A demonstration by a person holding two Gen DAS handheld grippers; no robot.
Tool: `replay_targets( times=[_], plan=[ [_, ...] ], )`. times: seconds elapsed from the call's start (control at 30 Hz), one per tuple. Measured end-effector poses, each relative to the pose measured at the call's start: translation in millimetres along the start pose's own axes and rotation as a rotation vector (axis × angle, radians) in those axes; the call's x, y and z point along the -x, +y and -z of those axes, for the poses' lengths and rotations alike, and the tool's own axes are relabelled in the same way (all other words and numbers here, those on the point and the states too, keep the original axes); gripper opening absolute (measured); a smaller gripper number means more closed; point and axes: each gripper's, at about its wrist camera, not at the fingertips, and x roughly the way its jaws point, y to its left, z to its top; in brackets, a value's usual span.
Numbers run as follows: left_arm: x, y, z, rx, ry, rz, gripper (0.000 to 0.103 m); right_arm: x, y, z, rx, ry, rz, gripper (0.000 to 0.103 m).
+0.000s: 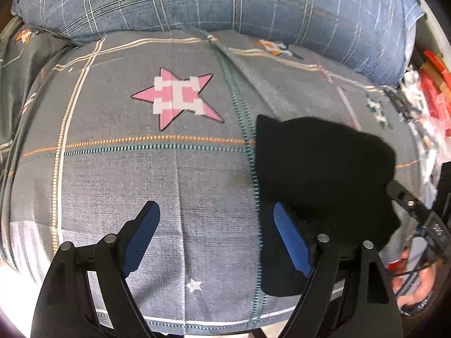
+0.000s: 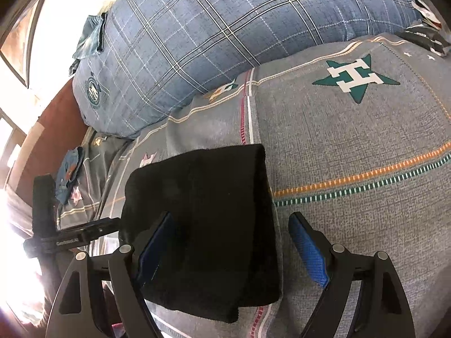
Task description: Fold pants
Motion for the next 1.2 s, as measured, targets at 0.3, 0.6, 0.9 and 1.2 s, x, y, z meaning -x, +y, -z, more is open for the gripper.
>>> replay_targets(
  times=[0.3,0.6,0.9,1.2],
  plan=[
    [-16.5,-5.7,-6.1,0.002,0.035,0.118,0.084,0.6,-7.6,-2.1,-0.024,-0.011,-0.006,0.086],
    [-32.0,-20.0,-5.5,0.087,0.098,0.367,0.061,-2.3,24.2,8.8,0.139,-0.038,0.038,0.041],
    [18.5,12.5,-2.2,0.102,-0.003,0.436,0.043,32.8,80.6,11.7,0.232,-0.088,0.039,0.037],
    [55.5,75.3,9.4,0.150,-0.121,0.347,0.045,11.2,127.6,22.0,0.193,-0.023,-0.166,0.040]
  ],
)
